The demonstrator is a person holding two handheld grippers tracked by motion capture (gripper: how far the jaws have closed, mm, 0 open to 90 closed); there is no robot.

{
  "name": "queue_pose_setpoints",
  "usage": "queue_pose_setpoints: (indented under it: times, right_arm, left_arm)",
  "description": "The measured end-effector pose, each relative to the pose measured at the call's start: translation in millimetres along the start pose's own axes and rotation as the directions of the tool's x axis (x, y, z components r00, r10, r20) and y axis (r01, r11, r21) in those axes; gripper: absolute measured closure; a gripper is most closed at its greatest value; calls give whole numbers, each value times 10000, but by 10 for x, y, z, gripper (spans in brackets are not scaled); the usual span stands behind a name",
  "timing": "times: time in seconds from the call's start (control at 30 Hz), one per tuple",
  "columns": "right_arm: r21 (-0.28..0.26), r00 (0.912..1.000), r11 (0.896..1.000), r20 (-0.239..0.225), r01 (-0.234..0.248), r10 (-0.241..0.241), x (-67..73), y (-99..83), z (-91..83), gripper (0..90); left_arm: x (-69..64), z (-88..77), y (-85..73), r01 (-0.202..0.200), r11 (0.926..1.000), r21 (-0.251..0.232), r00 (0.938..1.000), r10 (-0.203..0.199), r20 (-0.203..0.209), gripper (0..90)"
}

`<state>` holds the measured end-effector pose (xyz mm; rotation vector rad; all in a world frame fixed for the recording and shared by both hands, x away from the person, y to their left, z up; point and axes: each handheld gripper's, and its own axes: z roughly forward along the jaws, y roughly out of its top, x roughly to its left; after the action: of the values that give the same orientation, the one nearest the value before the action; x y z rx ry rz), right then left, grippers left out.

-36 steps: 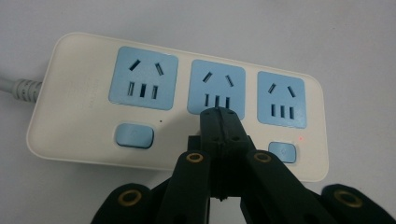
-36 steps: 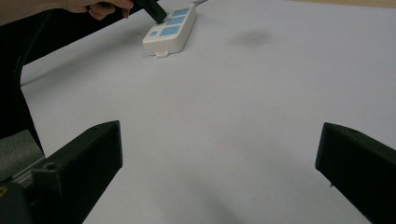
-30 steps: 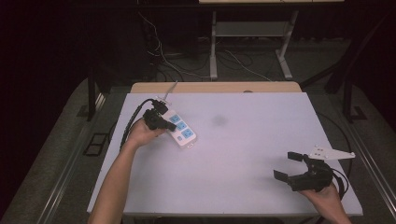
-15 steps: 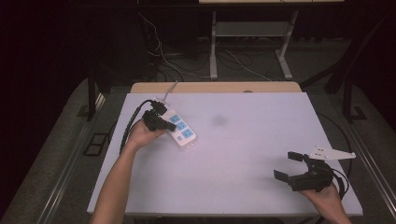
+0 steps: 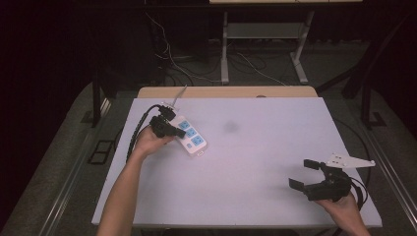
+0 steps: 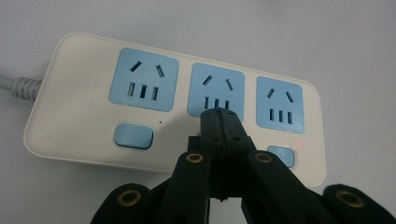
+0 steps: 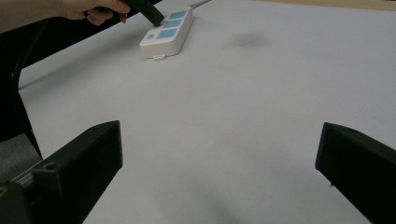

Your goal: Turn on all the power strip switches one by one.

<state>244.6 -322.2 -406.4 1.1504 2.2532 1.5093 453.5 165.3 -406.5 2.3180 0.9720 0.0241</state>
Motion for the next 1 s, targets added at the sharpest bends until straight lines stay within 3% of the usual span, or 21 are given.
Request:
queue_pose_setpoints:
  times: [0.43, 1.0]
  right_arm:
    - [34, 10000, 10000, 3, -30, 30, -3, -2, 13, 7]
    - [4, 10000, 10000, 6, -68, 68, -11, -3, 9, 7]
  left_arm:
    - [35, -120, 52, -118, 9999, -101, 9997, 116, -200, 897]
    - [140, -290, 143, 52, 9992, -389, 9985, -73, -542, 897]
